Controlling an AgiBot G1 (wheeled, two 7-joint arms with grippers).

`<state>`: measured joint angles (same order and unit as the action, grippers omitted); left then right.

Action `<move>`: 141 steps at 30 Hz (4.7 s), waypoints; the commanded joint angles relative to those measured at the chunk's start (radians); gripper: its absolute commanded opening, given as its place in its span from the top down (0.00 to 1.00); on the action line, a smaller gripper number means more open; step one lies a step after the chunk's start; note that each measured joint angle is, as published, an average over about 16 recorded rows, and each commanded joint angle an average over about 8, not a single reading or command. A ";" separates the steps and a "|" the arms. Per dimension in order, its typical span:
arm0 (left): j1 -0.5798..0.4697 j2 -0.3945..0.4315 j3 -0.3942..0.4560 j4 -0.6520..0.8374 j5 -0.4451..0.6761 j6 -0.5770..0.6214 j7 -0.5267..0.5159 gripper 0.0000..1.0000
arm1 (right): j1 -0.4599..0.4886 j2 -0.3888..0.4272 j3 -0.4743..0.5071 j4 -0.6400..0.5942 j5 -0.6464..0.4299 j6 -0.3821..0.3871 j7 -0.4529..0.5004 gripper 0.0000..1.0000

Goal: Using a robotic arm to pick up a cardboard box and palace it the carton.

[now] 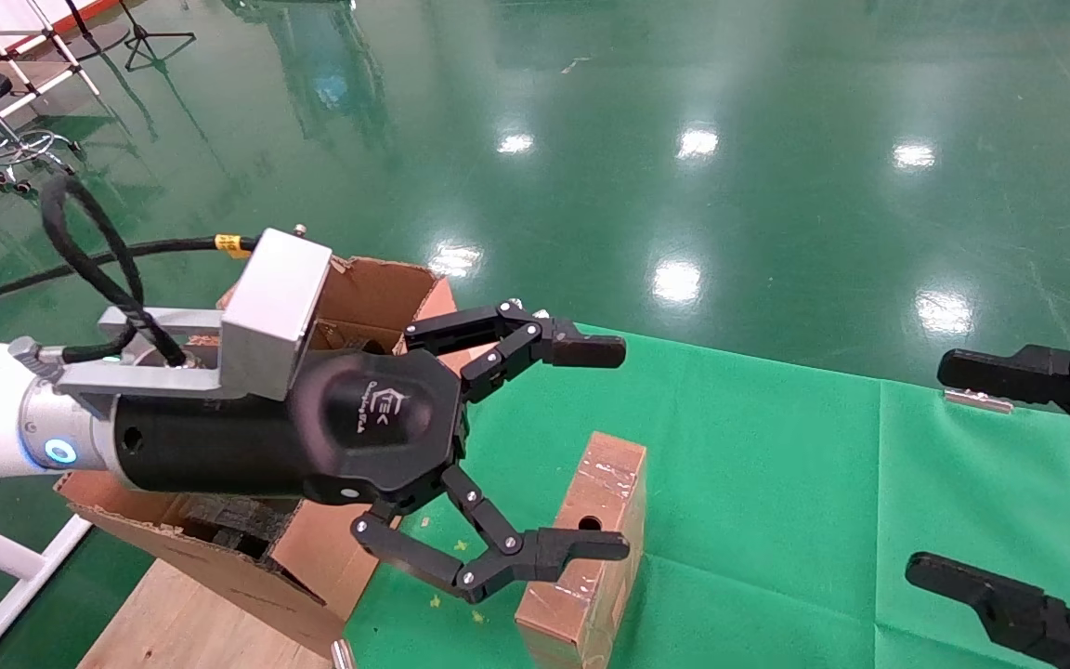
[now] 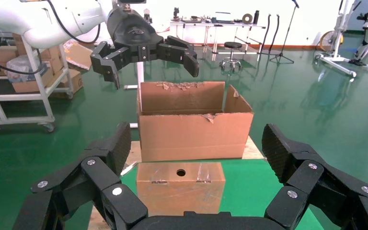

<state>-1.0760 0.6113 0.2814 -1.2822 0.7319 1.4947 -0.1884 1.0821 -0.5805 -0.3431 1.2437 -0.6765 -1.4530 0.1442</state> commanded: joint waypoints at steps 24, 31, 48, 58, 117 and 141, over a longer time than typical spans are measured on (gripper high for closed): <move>-0.074 -0.021 0.066 -0.042 0.212 -0.078 -0.067 0.00 | 0.000 0.000 0.000 0.000 0.000 0.000 0.000 1.00; -0.086 -0.030 0.073 -0.040 0.233 -0.093 -0.081 0.00 | 0.000 0.000 0.000 0.000 0.000 0.000 0.000 1.00; -0.452 0.093 0.324 -0.062 0.764 -0.084 -0.710 0.00 | 0.000 0.000 0.000 0.000 0.000 0.000 0.000 1.00; -0.688 0.248 0.488 -0.060 0.880 0.078 -1.087 0.00 | 0.000 0.000 0.000 0.000 0.000 0.000 0.000 1.00; -0.919 0.466 1.161 -0.074 0.774 -0.028 -1.561 0.43 | 0.000 0.000 0.000 -0.001 0.000 0.001 0.000 0.58; -0.920 0.465 1.159 -0.074 0.774 -0.027 -1.571 1.00 | 0.000 0.000 0.000 -0.001 0.000 0.001 0.000 0.00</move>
<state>-1.9962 1.0763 1.4399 -1.3564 1.5059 1.4681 -1.7596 1.0819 -0.5800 -0.3432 1.2431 -0.6762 -1.4523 0.1441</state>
